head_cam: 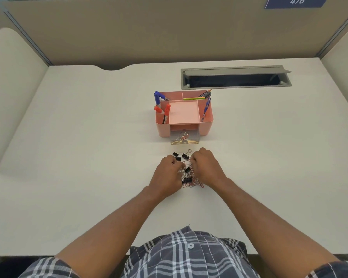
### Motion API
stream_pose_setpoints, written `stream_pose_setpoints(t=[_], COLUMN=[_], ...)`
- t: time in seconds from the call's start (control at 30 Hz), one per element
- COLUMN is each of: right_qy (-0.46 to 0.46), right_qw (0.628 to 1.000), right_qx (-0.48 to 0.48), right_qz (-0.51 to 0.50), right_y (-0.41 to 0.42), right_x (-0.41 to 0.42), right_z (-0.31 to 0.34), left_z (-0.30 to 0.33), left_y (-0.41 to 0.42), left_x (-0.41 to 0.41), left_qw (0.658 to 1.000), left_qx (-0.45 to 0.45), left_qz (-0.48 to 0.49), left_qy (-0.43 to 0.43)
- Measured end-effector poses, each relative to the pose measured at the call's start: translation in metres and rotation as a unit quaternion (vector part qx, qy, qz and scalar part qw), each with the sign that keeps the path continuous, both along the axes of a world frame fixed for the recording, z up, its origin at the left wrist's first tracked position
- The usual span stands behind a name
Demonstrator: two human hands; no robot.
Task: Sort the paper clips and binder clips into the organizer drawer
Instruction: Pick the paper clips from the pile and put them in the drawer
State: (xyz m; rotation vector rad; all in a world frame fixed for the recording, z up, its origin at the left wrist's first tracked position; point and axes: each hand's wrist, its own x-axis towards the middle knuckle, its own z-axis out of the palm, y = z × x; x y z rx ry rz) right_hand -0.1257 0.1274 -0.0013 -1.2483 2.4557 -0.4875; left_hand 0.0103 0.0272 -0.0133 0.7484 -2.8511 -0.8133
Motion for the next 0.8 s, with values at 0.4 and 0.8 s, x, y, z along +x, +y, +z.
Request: stream_pose_setpoints(t=[0.4,0.8], right_qy=[0.028,0.055], right_qw=[0.998,0.995], right_qx=[0.039,0.057], right_qz=[0.026,0.054], right_y=[0.008,0.007], right_x=[0.0,0.0], right_z=[-0.008,-0.006], left_z=[-0.005,-0.003], left_y=[-0.006,-0.008], left_x=[-0.006,-0.006], left_qw=[0.998,0.994], left_qx=[-0.054,-0.091], left_qz=[-0.034,-0.03], left_qy=[-0.028,-0.041])
